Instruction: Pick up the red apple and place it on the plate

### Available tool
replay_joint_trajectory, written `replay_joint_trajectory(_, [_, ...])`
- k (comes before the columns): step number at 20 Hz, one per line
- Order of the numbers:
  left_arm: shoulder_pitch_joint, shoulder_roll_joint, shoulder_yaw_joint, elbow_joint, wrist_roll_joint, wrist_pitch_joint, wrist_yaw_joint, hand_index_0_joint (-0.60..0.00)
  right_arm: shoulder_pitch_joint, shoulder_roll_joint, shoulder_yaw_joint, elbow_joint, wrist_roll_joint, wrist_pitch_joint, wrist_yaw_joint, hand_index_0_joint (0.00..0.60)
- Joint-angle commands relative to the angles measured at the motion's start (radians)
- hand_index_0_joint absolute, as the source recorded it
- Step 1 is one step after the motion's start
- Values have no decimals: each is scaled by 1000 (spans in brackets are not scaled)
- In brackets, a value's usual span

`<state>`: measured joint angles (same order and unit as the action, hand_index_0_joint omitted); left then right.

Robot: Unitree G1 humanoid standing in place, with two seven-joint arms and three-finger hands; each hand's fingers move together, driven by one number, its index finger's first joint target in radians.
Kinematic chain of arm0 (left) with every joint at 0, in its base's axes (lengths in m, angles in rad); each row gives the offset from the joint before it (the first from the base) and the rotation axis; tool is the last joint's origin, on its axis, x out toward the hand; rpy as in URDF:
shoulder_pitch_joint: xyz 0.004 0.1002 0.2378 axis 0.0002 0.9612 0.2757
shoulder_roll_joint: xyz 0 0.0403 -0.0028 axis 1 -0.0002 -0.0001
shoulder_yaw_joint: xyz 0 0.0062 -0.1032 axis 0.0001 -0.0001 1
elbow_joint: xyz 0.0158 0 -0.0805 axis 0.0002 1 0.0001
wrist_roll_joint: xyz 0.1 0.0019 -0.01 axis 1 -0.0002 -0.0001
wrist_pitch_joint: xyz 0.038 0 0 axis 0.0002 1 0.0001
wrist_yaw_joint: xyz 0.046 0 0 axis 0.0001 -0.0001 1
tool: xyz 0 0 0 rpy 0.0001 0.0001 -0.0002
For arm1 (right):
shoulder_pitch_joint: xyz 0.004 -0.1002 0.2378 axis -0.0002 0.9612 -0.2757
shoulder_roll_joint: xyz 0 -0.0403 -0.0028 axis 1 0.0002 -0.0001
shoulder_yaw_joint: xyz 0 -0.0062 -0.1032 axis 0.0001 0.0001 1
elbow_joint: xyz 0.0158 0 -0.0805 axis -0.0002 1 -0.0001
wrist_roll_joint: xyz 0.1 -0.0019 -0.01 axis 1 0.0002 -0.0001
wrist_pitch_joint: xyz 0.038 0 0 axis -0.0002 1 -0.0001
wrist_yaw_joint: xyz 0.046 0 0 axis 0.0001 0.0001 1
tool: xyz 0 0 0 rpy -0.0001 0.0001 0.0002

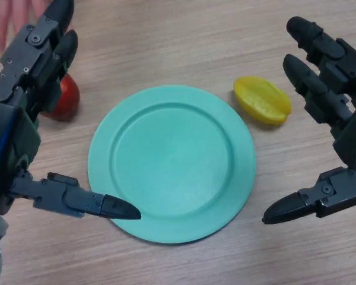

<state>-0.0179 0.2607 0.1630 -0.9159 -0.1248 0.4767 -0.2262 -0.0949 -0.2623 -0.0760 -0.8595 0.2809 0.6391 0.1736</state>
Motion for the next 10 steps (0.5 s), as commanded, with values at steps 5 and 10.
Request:
replay_joint_trajectory(5, [23, 16, 136, -5, 29, -260, -9, 0, 15, -25, -66, -42, 37, -159, 64, 0])
replay_joint_trajectory(10, [46, 6, 167, -72, -7, -271, -14, 0, 23, -29, -104, -84, 49, -135, 86, 0])
